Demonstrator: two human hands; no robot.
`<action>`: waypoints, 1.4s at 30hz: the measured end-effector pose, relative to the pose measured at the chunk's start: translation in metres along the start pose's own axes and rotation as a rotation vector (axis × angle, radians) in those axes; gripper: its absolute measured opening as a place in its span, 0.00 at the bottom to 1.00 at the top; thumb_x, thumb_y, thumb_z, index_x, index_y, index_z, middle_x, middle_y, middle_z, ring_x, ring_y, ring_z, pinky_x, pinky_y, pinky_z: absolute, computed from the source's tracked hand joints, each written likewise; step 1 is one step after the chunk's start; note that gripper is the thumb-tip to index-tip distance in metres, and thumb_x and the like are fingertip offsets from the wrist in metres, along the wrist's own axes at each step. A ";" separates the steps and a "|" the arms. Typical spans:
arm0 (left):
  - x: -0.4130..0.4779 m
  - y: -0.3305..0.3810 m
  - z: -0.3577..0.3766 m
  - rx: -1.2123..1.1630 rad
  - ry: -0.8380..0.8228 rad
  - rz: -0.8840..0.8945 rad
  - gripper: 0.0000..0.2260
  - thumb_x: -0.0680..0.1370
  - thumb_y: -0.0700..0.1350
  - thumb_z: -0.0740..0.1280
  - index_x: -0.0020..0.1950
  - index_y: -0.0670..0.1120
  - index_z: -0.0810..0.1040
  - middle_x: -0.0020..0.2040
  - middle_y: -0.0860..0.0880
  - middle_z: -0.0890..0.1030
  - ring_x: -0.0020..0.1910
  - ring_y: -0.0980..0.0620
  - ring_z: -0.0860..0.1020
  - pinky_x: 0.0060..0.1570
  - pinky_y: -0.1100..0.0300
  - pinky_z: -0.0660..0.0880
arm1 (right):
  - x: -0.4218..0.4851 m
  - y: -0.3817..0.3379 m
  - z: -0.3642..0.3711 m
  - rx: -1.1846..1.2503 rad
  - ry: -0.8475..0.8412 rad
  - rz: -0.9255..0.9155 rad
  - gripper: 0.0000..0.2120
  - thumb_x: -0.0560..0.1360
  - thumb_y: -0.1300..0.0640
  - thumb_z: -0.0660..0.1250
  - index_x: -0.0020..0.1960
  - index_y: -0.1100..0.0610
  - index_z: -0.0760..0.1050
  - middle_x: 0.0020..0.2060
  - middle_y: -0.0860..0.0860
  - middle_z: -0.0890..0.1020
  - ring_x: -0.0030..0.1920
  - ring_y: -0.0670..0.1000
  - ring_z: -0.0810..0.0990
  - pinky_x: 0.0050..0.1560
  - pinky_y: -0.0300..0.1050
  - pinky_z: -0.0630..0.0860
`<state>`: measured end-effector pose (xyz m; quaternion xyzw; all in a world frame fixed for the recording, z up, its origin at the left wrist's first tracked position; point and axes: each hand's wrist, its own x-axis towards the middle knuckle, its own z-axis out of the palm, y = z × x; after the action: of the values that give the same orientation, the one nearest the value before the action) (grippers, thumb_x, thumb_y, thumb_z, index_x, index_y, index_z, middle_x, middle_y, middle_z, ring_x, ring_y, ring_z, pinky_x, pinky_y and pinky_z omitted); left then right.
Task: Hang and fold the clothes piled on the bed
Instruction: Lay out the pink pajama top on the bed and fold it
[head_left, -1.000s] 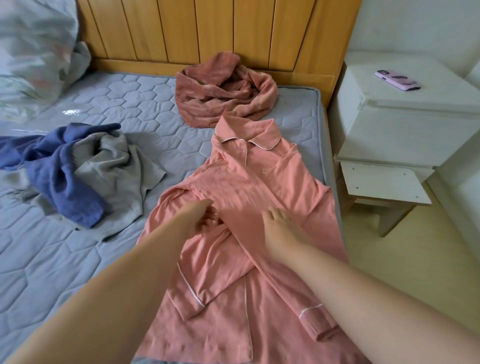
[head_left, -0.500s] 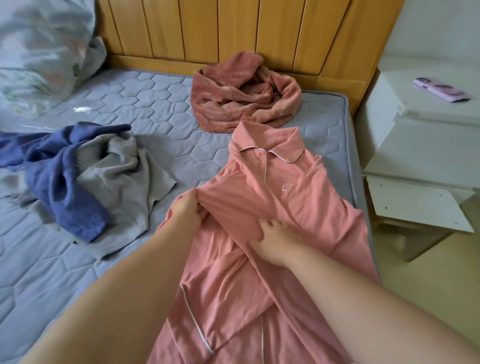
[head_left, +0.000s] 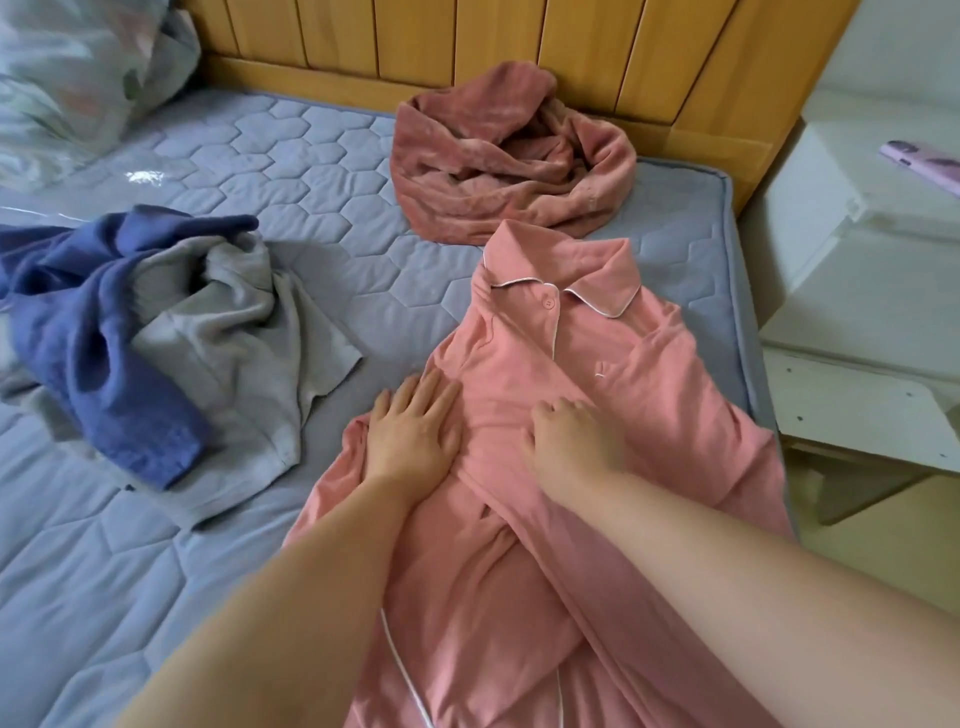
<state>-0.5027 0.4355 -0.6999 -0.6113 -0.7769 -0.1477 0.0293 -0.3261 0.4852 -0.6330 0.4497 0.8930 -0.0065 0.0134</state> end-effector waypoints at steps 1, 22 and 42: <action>-0.001 0.000 0.003 -0.007 -0.053 -0.073 0.26 0.75 0.56 0.52 0.69 0.48 0.73 0.70 0.46 0.72 0.69 0.41 0.69 0.66 0.42 0.63 | 0.009 -0.002 -0.001 0.023 0.050 0.007 0.14 0.79 0.52 0.55 0.56 0.60 0.74 0.56 0.57 0.78 0.59 0.58 0.74 0.56 0.49 0.69; 0.012 -0.003 0.014 -0.071 -0.009 -0.200 0.32 0.70 0.51 0.48 0.73 0.46 0.67 0.73 0.42 0.67 0.73 0.42 0.63 0.72 0.42 0.54 | 0.196 -0.029 -0.018 0.406 0.147 0.289 0.14 0.80 0.56 0.57 0.60 0.58 0.76 0.57 0.55 0.79 0.59 0.56 0.76 0.45 0.43 0.64; 0.013 -0.004 0.016 -0.080 0.044 -0.198 0.29 0.70 0.49 0.51 0.71 0.45 0.70 0.70 0.42 0.72 0.70 0.41 0.68 0.69 0.41 0.60 | 0.227 0.003 -0.022 0.677 0.195 0.617 0.31 0.73 0.44 0.63 0.70 0.61 0.67 0.68 0.58 0.71 0.69 0.57 0.69 0.70 0.50 0.63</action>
<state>-0.5077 0.4514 -0.7132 -0.5288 -0.8262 -0.1941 0.0072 -0.4595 0.6697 -0.6175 0.6720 0.6622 -0.2507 -0.2169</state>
